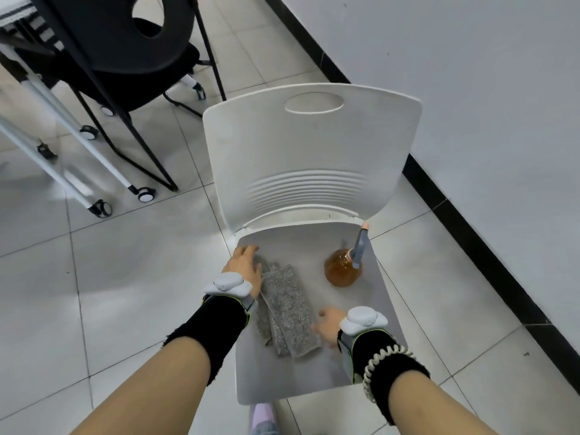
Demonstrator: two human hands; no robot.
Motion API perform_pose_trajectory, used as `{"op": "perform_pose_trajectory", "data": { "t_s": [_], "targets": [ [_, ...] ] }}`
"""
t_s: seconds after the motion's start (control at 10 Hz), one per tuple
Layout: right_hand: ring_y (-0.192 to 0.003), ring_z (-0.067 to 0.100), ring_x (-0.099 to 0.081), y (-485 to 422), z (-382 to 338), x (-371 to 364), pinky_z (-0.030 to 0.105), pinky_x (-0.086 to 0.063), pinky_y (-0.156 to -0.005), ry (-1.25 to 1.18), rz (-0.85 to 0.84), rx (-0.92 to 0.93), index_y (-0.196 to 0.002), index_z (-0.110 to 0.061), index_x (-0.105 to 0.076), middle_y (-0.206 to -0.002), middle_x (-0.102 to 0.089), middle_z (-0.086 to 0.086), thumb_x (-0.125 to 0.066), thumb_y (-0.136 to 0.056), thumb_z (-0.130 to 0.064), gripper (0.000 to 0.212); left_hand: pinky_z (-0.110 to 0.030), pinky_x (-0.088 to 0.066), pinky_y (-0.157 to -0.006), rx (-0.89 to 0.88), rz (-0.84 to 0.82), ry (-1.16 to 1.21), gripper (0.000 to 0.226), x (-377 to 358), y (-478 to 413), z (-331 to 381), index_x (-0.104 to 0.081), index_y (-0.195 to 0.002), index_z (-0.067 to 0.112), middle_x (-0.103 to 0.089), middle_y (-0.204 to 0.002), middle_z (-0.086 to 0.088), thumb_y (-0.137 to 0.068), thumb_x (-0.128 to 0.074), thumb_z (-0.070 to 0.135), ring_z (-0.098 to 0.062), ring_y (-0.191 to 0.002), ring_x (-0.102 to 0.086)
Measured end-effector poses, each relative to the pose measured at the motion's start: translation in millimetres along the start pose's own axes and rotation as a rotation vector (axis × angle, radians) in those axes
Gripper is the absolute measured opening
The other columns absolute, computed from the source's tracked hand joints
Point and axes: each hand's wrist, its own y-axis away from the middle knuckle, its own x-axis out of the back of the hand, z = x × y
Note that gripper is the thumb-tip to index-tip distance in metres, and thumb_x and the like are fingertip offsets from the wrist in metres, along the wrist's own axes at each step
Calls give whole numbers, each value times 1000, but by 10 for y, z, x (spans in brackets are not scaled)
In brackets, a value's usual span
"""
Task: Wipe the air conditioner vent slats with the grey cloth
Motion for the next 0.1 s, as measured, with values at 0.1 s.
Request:
{"op": "perform_pose_trajectory", "data": {
  "t_s": [0.1],
  "targets": [
    [-89,27,-62,97,-13,158,39,-52,-81,-188,39,31,-119,-6,-56,-99,-62,12,-53,-91,-27,35,-36,-45,-87,-21,-27,-14,36,25,5,149,-48,-127,17,-51,-134,-11,-91,-50,20,-33,-110,-56]
  ]
}}
